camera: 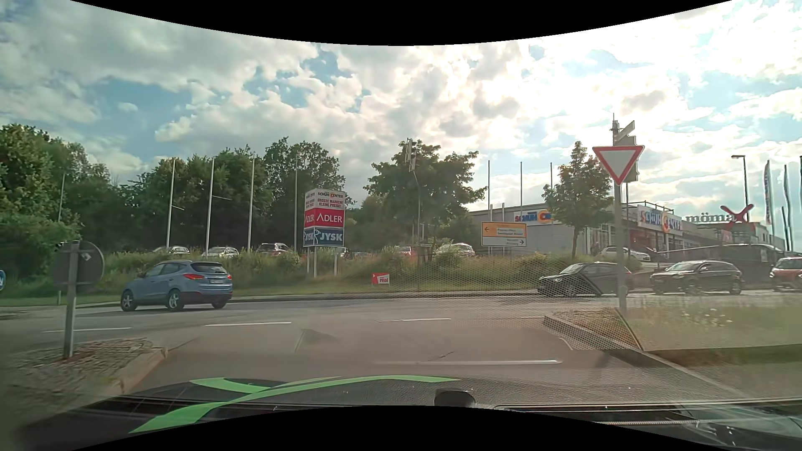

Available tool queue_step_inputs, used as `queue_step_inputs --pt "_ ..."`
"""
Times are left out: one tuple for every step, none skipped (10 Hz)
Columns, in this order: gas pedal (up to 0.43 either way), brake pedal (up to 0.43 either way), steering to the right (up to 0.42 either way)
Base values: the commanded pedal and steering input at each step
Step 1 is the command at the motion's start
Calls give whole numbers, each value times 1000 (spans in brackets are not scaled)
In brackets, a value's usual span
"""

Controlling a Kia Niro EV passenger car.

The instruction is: Follow the waypoints while adhering to traffic rules and regulations

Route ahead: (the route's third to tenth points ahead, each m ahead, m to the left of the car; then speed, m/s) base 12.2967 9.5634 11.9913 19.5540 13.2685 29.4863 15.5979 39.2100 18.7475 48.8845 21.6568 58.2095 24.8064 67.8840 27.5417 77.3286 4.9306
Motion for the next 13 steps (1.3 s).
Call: queue_step_inputs --pt "0 0 -128" --pt "0 0 -138" --pt "0 0 -151" --pt "0 0 -168" --pt "39 0 -186" --pt "110 0 -202" --pt "130 0 -222" --pt "130 0 -244" --pt "130 0 -261" --pt "138 0 -270" --pt "157 0 -276" --pt "157 0 -280" --pt "157 0 -285"
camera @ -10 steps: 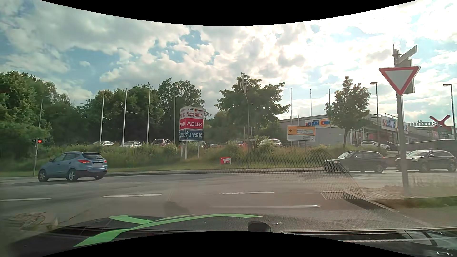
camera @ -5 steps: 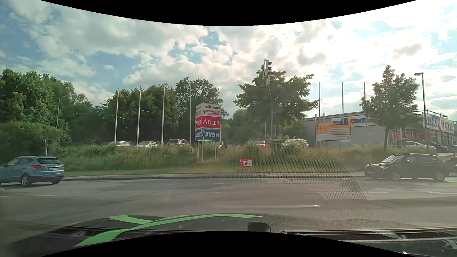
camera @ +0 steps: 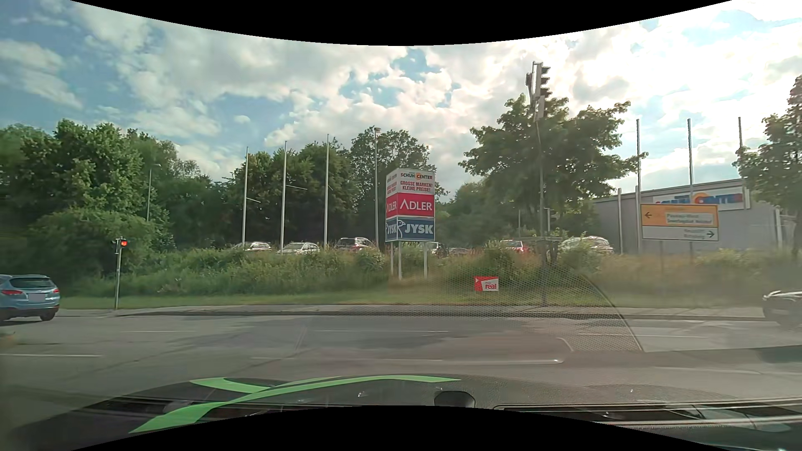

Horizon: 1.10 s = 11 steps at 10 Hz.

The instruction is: Follow the waypoints while adhering to traffic rules and regulations

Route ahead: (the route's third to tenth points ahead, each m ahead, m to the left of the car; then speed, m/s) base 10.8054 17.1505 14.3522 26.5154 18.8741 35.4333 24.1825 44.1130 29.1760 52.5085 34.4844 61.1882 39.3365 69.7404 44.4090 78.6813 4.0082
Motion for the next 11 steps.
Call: queue_step_inputs --pt "157 0 -289" --pt "157 0 -295" --pt "150 0 -305" --pt "130 0 -312" --pt "39 0 -320" --pt "20 0 -320" --pt "8 0 -317" --pt "8 0 -317" --pt "0 0 -325" --pt "0 0 -336" --pt "0 0 -350"
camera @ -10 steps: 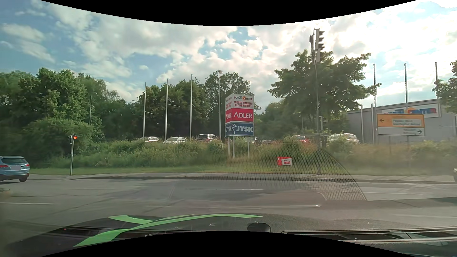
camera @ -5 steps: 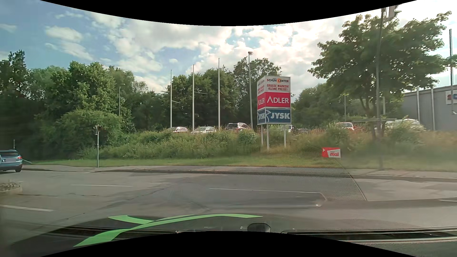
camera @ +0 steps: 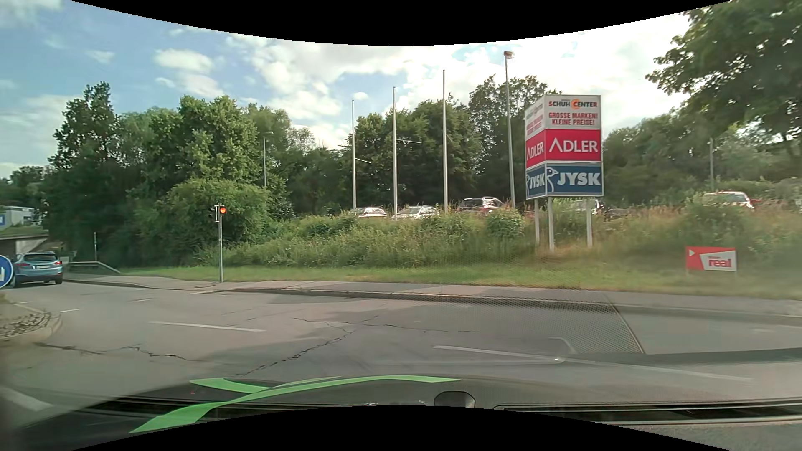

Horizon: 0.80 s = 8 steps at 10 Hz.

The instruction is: Follow the waypoints while adhering to traffic rules and regulations

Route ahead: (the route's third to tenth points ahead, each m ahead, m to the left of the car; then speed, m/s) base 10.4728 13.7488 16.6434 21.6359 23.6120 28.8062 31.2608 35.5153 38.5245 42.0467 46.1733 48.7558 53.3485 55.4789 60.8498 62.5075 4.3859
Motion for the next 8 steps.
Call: queue_step_inputs --pt "0 0 -355" --pt "0 0 -361" --pt "0 0 -365" --pt "0 0 -365" --pt "0 0 -367" --pt "0 0 -372" --pt "0 0 -373" --pt "8 0 -370"
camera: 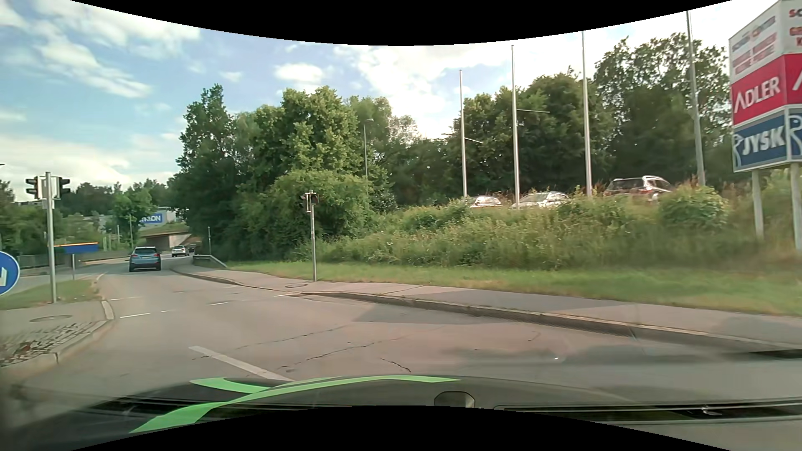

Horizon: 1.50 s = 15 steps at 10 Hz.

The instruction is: Follow the waypoints while adhering to traffic rules and regulations

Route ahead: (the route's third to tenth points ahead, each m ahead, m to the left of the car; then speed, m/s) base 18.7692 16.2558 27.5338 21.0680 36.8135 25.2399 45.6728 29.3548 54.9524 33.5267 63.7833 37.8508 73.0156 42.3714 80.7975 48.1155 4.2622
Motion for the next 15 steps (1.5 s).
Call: queue_step_inputs --pt "8 0 -370" --pt "20 0 -369" --pt "28 0 -369" --pt "47 0 -369" --pt "110 0 -369" --pt "130 0 -369" --pt "138 0 -362" --pt "138 0 -355" --pt "138 0 -351" --pt "138 0 -348" --pt "138 0 -342" --pt "118 0 -333" --pt "98 0 -322" --pt "79 0 -293" --pt "67 0 -272"
